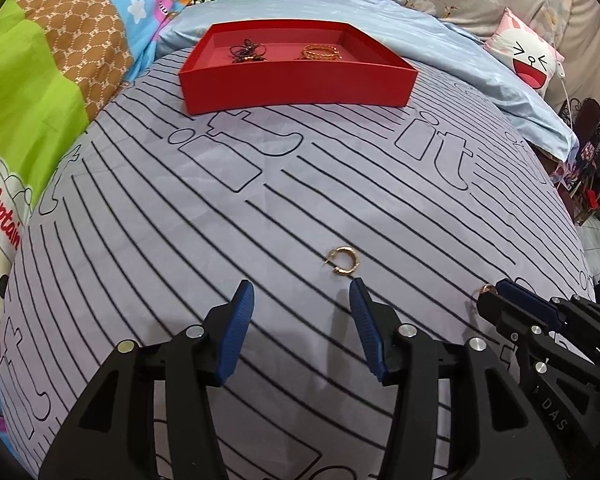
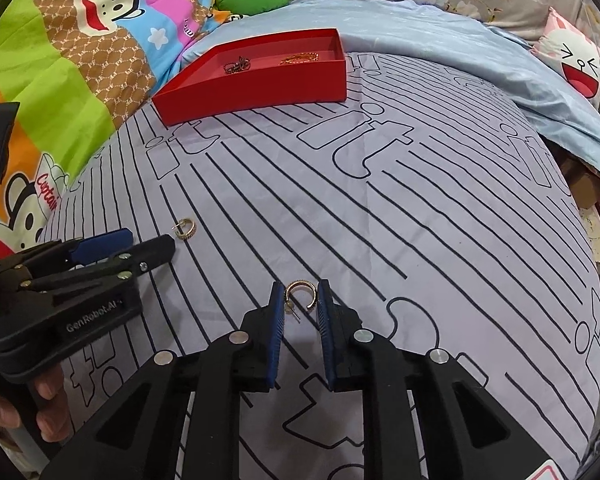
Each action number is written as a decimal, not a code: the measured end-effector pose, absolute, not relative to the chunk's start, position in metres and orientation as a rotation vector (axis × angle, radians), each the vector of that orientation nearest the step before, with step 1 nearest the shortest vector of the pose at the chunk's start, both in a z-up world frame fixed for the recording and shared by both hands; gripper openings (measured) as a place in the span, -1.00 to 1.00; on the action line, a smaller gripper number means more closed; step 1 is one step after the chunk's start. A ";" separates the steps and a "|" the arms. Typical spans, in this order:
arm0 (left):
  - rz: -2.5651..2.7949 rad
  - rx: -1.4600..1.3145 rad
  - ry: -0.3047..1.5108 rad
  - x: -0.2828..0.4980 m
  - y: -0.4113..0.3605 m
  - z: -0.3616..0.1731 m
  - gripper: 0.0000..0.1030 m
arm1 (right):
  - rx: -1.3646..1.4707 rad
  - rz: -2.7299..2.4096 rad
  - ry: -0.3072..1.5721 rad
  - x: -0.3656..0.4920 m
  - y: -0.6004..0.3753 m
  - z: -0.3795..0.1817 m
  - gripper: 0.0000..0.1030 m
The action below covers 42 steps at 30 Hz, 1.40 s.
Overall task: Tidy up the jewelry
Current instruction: 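Grasp a gold hoop earring with the right tool while the left tool grasps the other earring, then carry both earrings into the red tray and open both tools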
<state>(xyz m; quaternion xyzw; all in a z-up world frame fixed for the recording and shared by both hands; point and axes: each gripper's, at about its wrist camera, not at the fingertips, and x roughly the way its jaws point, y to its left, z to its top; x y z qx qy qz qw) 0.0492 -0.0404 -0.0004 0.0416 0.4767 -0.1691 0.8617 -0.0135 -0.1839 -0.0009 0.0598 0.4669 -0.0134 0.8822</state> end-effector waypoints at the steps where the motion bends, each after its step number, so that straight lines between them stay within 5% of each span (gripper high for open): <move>1: -0.359 0.090 0.999 0.050 -0.043 -0.001 -0.08 | 0.127 -0.029 0.971 -0.013 -0.185 -0.001 -0.69; 10: -0.372 0.100 0.994 0.061 -0.056 -0.003 -0.12 | 0.143 -0.025 0.973 -0.006 -0.191 -0.004 -0.69; 22: -0.385 0.134 0.975 0.061 -0.063 -0.004 -0.61 | 0.154 -0.019 0.975 -0.001 -0.192 -0.004 -0.69; 42: -0.383 0.115 0.963 0.064 -0.060 0.023 -0.62 | 0.127 0.026 0.893 0.015 -0.177 0.031 -0.69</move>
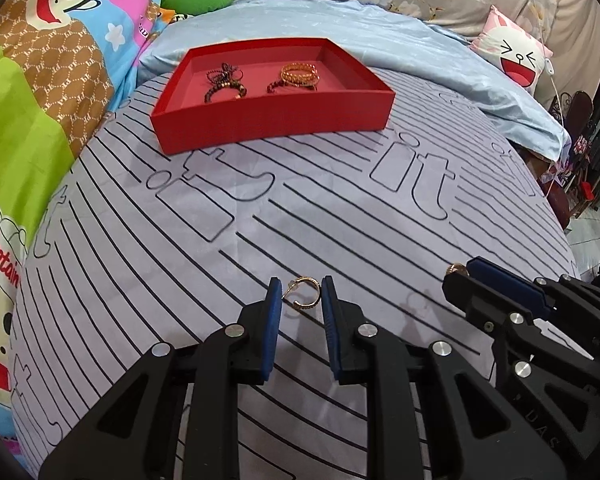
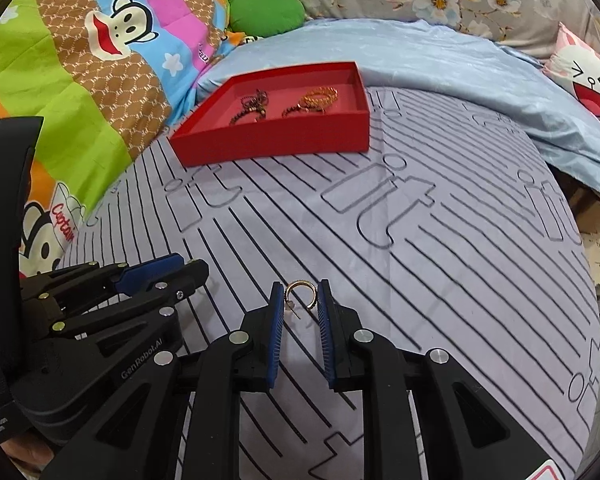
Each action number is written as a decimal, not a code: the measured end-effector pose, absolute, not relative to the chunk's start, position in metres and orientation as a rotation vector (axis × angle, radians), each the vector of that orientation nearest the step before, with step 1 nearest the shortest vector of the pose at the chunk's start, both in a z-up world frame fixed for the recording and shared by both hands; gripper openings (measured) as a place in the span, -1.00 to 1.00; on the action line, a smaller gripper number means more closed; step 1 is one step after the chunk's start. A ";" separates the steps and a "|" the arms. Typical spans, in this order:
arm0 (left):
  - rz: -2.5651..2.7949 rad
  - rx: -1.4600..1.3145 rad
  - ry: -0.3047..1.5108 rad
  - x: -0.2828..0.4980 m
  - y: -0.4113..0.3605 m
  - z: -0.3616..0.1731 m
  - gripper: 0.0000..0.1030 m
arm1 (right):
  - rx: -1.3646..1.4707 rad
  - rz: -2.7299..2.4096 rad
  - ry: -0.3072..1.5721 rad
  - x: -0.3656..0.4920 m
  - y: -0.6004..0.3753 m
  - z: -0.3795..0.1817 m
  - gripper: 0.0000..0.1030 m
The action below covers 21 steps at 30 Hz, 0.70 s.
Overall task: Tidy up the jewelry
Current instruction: 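Carry both earrings into the red tray and open both tools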
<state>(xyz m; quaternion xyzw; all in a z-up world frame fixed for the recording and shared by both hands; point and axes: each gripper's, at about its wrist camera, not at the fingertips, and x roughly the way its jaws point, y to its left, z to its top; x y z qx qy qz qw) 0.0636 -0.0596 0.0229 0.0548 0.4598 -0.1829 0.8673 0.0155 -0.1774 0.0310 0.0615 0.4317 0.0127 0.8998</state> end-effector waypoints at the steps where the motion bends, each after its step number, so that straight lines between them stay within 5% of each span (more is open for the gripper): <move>1: -0.381 0.113 0.959 0.066 -0.059 0.026 -0.62 | 0.124 0.030 0.885 0.019 -0.176 0.035 -0.69; 21: -0.328 0.067 0.803 0.181 -0.059 0.091 -0.62 | 0.079 0.050 0.744 0.147 -0.174 0.095 -0.69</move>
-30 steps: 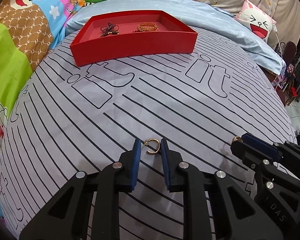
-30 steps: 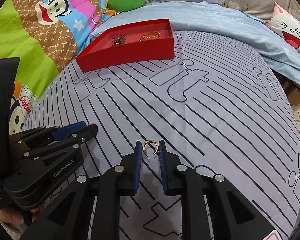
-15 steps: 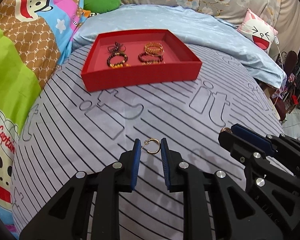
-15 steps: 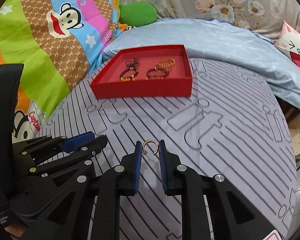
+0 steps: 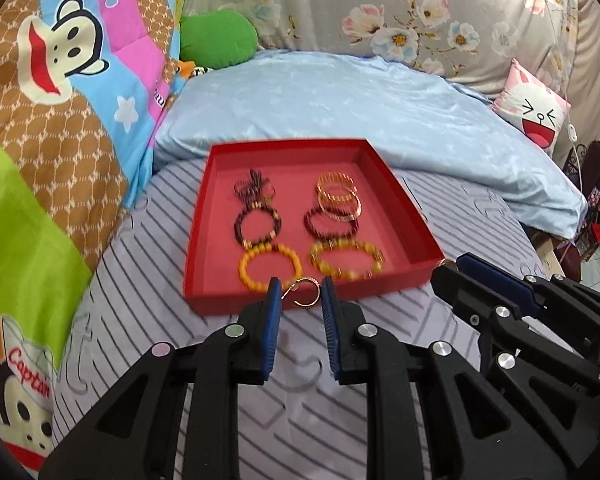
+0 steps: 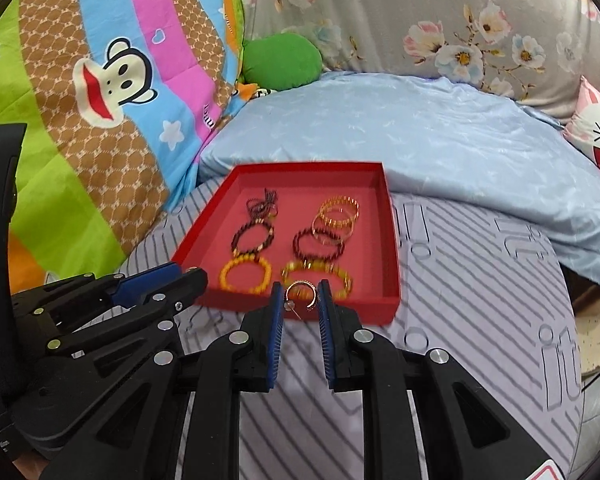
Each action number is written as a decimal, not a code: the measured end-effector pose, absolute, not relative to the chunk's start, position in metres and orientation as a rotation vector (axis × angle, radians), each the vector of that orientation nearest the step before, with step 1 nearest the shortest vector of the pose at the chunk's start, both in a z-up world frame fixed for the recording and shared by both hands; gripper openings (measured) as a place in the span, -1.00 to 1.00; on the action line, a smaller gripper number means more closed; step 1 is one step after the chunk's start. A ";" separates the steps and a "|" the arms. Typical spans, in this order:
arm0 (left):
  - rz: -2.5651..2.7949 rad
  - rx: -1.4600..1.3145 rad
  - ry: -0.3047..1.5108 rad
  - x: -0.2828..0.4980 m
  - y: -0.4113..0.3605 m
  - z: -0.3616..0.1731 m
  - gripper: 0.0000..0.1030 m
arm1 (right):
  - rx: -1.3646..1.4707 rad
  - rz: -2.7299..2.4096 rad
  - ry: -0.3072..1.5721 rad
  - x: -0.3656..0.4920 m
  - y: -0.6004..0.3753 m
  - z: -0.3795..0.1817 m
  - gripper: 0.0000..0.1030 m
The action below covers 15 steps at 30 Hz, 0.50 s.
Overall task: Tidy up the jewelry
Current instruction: 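Carry both earrings into the red tray and open both tools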
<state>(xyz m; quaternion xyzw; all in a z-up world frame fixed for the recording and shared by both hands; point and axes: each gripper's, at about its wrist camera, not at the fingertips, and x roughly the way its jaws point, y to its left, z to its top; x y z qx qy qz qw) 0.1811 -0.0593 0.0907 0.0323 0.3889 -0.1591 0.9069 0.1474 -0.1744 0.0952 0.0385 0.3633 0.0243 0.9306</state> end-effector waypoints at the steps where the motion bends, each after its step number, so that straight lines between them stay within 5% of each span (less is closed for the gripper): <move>1: -0.324 0.065 0.798 0.191 -0.060 0.092 -0.62 | 0.076 0.045 0.741 0.157 -0.175 0.096 -0.69; 15: -0.277 0.067 0.824 0.289 -0.072 0.070 -0.62 | 0.095 0.026 0.792 0.260 -0.188 0.066 -0.69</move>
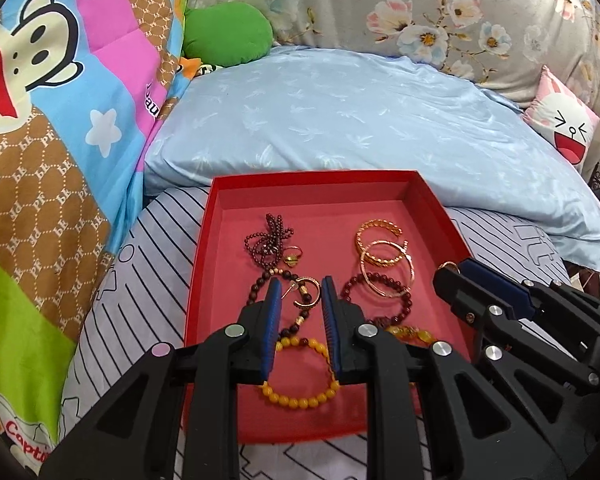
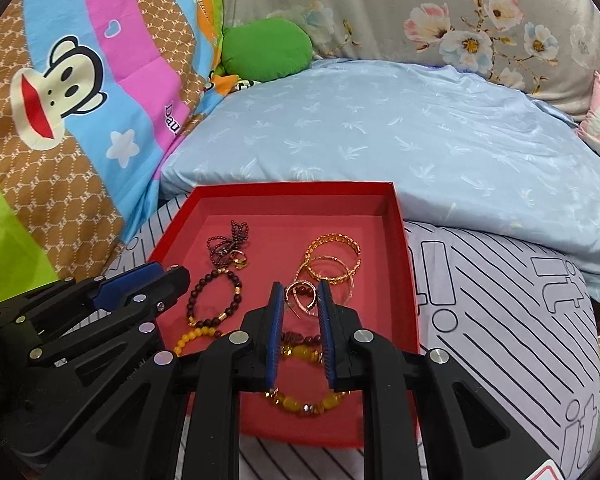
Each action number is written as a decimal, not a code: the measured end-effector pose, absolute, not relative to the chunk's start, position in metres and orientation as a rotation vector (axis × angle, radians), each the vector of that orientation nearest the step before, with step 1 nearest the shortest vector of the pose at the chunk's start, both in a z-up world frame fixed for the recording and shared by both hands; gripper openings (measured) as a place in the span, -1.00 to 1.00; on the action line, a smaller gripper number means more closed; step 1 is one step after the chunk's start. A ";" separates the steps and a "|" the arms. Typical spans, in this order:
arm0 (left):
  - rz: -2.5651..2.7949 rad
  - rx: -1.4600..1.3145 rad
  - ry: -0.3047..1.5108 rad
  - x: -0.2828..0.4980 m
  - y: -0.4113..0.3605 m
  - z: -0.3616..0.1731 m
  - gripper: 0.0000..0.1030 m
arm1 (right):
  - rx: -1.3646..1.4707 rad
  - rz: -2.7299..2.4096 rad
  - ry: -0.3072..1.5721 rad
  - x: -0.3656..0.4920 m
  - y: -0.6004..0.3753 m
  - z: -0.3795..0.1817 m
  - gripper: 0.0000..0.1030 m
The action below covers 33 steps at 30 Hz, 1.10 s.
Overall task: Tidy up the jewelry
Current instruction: 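Carry both earrings into the red tray and open both tools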
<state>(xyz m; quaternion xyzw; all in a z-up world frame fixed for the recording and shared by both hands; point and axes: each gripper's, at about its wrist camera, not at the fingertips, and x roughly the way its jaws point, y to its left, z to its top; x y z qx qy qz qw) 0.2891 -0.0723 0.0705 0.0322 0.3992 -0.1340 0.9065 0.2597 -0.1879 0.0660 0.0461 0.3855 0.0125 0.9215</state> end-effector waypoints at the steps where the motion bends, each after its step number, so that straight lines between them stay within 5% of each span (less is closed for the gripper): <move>1: -0.273 0.067 0.826 0.293 -0.073 0.068 -0.62 | 0.092 0.025 0.796 0.263 -0.188 0.064 -0.69; 31: -0.242 0.070 0.888 0.324 -0.075 0.031 -0.60 | 0.077 0.000 0.854 0.291 -0.189 0.027 -0.63; 33: -0.234 0.072 0.890 0.324 -0.075 0.031 -0.46 | 0.075 -0.003 0.854 0.291 -0.188 0.028 -0.57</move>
